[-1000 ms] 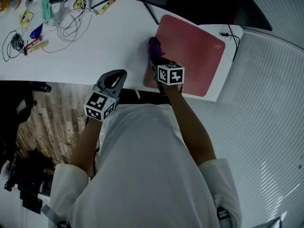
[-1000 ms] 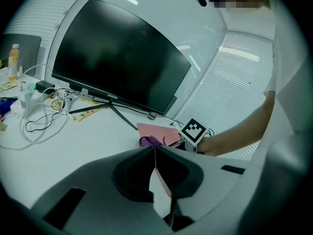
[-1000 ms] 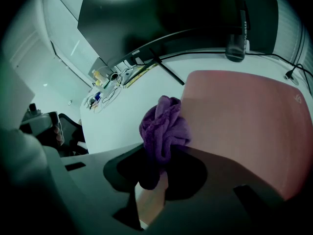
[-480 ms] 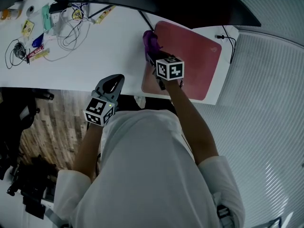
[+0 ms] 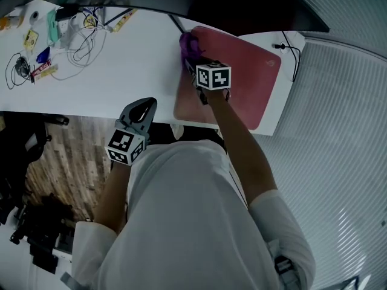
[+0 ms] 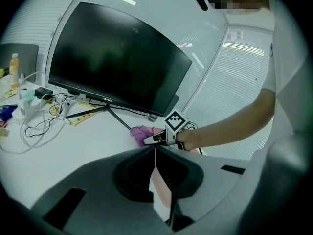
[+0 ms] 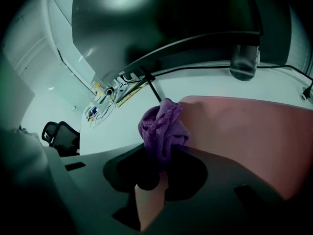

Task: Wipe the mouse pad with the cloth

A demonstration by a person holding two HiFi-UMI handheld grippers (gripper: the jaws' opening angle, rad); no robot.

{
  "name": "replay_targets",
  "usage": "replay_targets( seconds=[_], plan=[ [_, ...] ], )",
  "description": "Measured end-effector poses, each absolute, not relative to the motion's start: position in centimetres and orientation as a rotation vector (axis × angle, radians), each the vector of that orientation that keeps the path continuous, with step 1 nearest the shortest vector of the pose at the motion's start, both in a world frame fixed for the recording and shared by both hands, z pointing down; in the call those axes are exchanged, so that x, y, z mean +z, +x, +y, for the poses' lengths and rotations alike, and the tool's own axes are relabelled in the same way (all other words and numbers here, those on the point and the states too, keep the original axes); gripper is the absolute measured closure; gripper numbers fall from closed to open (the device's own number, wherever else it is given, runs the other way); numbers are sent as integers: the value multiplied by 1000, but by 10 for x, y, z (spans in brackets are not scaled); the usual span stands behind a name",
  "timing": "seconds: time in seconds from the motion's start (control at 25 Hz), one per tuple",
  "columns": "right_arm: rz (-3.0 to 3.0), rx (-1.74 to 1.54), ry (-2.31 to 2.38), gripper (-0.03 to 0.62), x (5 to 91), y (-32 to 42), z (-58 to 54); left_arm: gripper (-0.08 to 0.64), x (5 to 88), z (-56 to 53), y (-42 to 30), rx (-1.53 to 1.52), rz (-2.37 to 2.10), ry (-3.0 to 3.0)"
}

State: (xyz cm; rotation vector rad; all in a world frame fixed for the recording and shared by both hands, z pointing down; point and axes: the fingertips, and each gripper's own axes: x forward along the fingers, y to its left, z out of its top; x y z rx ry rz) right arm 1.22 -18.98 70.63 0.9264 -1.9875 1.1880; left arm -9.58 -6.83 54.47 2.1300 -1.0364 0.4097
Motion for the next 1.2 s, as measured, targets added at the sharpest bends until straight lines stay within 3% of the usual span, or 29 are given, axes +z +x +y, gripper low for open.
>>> replay_targets(
  seconds=[1.2],
  plan=[
    [-1869,1371,1219,480,717,192,-211,537,544,-53,23,510,-988,2137]
  ],
)
